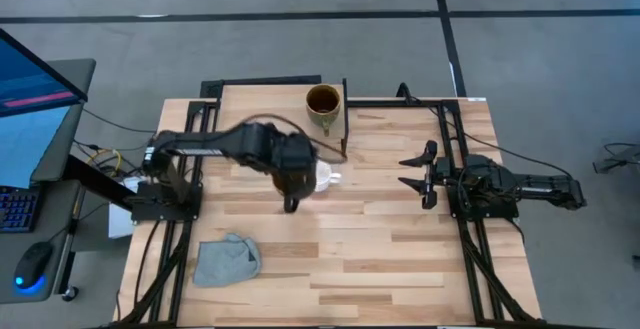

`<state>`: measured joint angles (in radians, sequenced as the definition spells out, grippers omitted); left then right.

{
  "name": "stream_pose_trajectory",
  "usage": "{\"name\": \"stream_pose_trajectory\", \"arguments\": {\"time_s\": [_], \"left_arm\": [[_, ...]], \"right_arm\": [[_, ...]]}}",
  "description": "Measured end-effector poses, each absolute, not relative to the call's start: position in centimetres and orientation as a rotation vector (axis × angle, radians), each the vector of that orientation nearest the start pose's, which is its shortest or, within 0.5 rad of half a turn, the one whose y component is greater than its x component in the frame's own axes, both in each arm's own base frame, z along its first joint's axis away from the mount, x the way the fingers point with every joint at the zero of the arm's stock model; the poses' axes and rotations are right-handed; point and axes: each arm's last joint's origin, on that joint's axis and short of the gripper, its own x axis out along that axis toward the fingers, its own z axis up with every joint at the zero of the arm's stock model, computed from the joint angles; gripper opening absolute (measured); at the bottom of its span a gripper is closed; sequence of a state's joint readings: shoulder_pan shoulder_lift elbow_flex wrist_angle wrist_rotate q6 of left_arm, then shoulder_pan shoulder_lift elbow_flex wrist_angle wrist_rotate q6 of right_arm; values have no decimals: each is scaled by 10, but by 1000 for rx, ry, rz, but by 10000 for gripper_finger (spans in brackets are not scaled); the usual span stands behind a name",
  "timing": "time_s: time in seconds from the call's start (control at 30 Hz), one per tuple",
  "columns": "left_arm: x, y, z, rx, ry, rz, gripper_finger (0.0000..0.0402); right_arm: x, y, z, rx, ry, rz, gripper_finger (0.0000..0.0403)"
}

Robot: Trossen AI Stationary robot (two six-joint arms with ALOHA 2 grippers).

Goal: Stack small to large cups/mugs on shelf
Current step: Put the black yellow mug on the shelf

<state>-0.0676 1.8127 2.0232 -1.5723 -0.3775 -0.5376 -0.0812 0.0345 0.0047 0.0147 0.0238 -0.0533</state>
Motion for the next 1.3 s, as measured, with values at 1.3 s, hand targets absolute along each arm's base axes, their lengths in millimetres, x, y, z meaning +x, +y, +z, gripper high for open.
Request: {"name": "stream_pose_trajectory", "arguments": {"time_s": [1.3], "left_arm": [[284, 236, 343, -179, 1385, 490, 12]], "right_arm": [[99, -9, 164, -52, 17, -108, 244]]}}
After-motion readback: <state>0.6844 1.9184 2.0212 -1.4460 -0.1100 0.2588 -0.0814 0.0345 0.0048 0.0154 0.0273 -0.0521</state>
